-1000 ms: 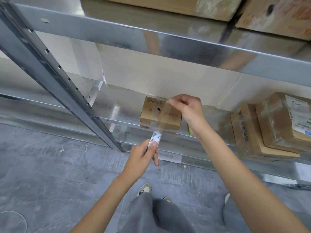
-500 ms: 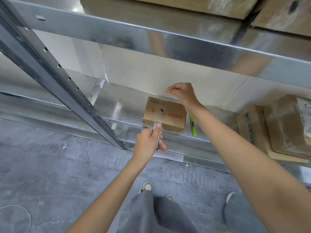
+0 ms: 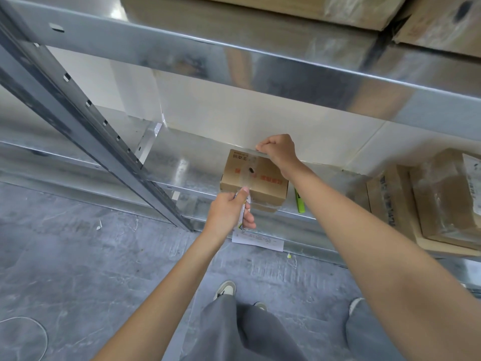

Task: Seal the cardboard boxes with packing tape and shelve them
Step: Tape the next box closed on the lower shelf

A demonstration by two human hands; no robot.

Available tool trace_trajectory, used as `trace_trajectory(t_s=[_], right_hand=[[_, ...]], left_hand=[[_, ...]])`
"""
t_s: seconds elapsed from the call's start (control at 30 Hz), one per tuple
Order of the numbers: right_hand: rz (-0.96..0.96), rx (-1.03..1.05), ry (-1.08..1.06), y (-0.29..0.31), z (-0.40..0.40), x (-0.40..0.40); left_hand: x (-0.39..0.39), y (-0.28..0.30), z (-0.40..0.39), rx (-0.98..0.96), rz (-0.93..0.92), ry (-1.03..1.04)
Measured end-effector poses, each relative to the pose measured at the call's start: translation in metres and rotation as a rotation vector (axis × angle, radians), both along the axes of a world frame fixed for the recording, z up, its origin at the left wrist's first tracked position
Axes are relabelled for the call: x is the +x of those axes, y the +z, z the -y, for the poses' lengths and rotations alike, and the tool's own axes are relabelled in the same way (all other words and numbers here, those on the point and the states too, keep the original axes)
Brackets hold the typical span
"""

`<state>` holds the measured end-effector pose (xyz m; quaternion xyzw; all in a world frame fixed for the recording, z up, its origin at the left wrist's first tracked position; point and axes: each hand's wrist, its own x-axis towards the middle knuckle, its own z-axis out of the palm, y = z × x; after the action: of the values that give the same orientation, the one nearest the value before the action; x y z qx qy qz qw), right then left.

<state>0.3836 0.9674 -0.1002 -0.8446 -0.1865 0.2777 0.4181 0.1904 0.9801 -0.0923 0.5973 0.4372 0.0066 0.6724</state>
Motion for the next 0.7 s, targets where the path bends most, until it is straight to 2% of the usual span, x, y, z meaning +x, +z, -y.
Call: trace_trajectory(t_s=[0.17, 0.3, 0.43, 0.57, 0.7], right_hand=[[0.073, -0.037, 0.011, -0.010, 0.002, -0.002], [0.093, -0.234, 0.055, -0.010, -0.008, -0.007], [-0.099, -0.287, 0.050, -0.002, -0.014, -0.001], [-0.213, -0.350, 0.049, 0.002, -0.014, 0.008], [-0.248, -0.364, 0.016, -0.001, -0.007, 0.010]], left_hand=[[0.000, 0.001, 0.002, 0.000, 0.007, -0.014], [-0.006, -0.005, 0.007, 0.131, -0.007, 0.030], [-0.013, -0.014, 0.006, 0.264, 0.150, 0.000], [-0.012, -0.023, -0.007, 0.201, 0.172, 0.021], [-0.012, -0.024, -0.018, 0.160, 0.209, 0.007]])
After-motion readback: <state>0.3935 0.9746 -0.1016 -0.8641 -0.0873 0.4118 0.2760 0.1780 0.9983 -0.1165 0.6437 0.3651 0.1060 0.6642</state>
